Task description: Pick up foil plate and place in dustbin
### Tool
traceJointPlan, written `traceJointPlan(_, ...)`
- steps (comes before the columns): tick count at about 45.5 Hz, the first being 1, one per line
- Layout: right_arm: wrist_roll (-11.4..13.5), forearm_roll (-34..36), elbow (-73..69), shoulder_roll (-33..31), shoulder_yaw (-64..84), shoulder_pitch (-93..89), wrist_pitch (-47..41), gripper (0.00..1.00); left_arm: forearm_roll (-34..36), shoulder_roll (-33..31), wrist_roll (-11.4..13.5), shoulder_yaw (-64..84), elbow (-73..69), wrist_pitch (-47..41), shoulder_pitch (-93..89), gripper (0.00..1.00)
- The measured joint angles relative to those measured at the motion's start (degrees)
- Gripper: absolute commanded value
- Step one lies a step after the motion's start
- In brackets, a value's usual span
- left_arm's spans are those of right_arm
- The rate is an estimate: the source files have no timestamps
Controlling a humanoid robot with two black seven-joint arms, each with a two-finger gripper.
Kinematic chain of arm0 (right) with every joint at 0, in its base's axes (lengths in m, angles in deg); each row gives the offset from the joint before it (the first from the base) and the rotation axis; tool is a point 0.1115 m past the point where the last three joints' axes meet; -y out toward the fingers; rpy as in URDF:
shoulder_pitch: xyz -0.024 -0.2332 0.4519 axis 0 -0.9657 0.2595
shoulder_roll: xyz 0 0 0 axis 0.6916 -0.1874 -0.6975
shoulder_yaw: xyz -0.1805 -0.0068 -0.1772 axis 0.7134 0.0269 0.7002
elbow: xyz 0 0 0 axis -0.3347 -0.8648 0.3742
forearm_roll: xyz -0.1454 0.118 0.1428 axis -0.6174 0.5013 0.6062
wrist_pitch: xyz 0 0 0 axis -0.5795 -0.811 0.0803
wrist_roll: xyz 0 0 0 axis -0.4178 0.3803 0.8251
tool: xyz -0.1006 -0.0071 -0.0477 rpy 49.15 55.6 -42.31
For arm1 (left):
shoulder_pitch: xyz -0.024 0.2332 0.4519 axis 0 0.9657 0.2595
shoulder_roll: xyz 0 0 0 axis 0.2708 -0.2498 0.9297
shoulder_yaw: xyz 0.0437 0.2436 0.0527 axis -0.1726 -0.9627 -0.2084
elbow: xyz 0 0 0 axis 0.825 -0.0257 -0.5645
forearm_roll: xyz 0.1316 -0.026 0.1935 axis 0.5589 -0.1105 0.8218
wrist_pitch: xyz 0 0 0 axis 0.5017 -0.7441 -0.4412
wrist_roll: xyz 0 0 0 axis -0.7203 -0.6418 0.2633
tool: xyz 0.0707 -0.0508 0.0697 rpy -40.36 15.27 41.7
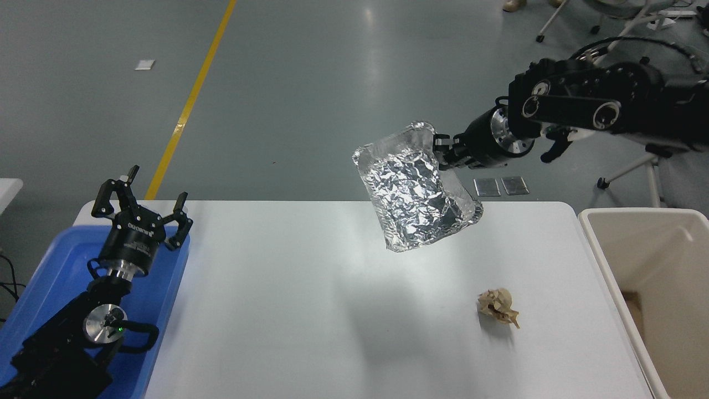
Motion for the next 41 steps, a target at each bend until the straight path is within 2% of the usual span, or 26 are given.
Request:
traceJointPlan(13,0.0,0.0,-3.4,-4.1,0.0,5.8,-3.1,0.0,0.0,0.0,0.0,0.0,0.0,0.0,0.0,0.98)
traceJointPlan(27,0.0,0.1,-4.0,-5.2,0.0,6.6,-4.0,0.0,0.0,0.0,0.0,0.0,0.0,0.0,0.0,0.98)
traceJointPlan(41,0.2,0.1,2.0,-5.4,0.0,2.1,-3.5,0.0,0.0,0.0,0.0,0.0,0.0,0.0,0.0,0.98)
